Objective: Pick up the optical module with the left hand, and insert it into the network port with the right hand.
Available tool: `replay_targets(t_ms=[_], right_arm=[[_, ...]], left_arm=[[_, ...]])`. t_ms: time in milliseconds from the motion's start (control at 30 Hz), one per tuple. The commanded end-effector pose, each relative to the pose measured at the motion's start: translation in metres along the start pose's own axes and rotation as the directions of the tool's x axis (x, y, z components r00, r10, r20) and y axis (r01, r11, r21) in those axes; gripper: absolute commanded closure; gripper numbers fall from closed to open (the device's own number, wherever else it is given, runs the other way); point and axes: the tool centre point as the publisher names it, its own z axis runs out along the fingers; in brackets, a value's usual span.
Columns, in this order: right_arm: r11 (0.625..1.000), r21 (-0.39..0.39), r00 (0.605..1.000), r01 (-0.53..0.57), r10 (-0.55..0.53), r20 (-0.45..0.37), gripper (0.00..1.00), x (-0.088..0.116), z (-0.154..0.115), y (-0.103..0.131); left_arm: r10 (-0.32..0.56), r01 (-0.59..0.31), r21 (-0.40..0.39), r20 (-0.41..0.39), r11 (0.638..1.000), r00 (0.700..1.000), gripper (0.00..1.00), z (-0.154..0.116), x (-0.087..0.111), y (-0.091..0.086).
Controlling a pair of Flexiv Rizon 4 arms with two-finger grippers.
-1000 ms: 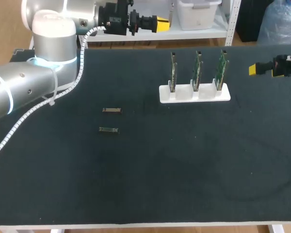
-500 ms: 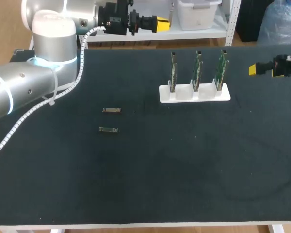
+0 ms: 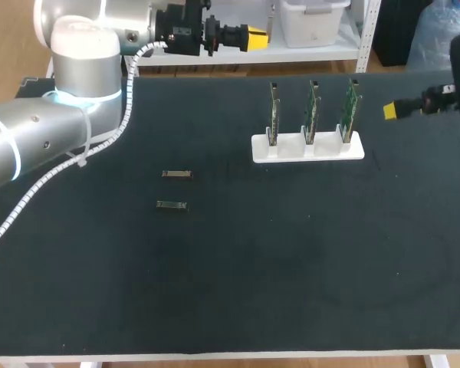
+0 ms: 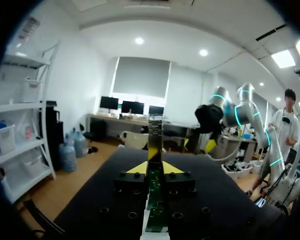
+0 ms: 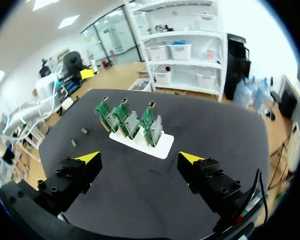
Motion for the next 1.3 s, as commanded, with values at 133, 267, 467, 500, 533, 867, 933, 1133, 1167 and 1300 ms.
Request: replay_targets(t_ms=[133,267,467,500,533,867,933,1133,1167,1300], right_arm=[[0.95,-0.287,0.99,0.122,-0.137,-0.03,0.0,-0.027,-0.01,-0.027],[0.895,-0.397,0.972,0.203,-0.234,-0.031,0.0,-0.04,-0.009,-0.031],[0.854,-0.485,0.971,0.189,-0.236,-0.037,0.0,-0.063,0.005,-0.045],[0.856,-0.48,0.971,0.192,-0.238,-0.036,0.0,-0.066,0.008,-0.046],[0.856,-0.479,0.971,0.192,-0.238,-0.036,0.0,-0.069,0.01,-0.047],[0.871,-0.452,0.968,0.194,-0.245,-0.057,0.0,-0.076,0.018,-0.045],[0.871,-0.452,0.968,0.194,-0.245,-0.057,0.0,-0.076,0.018,-0.045],[0.871,-0.452,0.968,0.194,-0.245,-0.057,0.0,-0.076,0.018,-0.045],[0.871,-0.452,0.968,0.194,-0.245,-0.057,0.0,-0.076,0.018,-0.045],[0.871,-0.452,0.968,0.194,-0.245,-0.057,0.0,-0.076,0.018,-0.045]], left_arm=[[0.0,0.0,-0.007,-0.001,1.0,1.0,1.0,0.0,0.0,-0.003],[0.0,0.0,-0.007,-0.001,1.0,1.0,1.0,0.0,0.0,-0.003],[0.0,0.0,-0.007,-0.001,1.0,1.0,1.0,0.0,0.0,-0.003],[0.0,0.0,-0.007,-0.001,1.0,1.0,1.0,0.0,0.0,-0.003],[0.0,0.0,-0.007,-0.001,1.0,1.0,1.0,0.0,0.0,-0.003],[0.0,0.0,-0.007,-0.001,1.0,1.0,1.0,0.0,0.0,-0.003],[0.0,0.0,-0.007,-0.001,1.0,1.0,1.0,0.0,0.0,-0.003],[0.0,0.0,-0.007,-0.001,1.0,1.0,1.0,0.0,0.0,-0.003],[0.0,0.0,-0.007,-0.001,1.0,1.0,1.0,0.0,0.0,-0.003],[0.0,0.0,-0.007,-0.001,1.0,1.0,1.0,0.0,0.0,-0.003]])
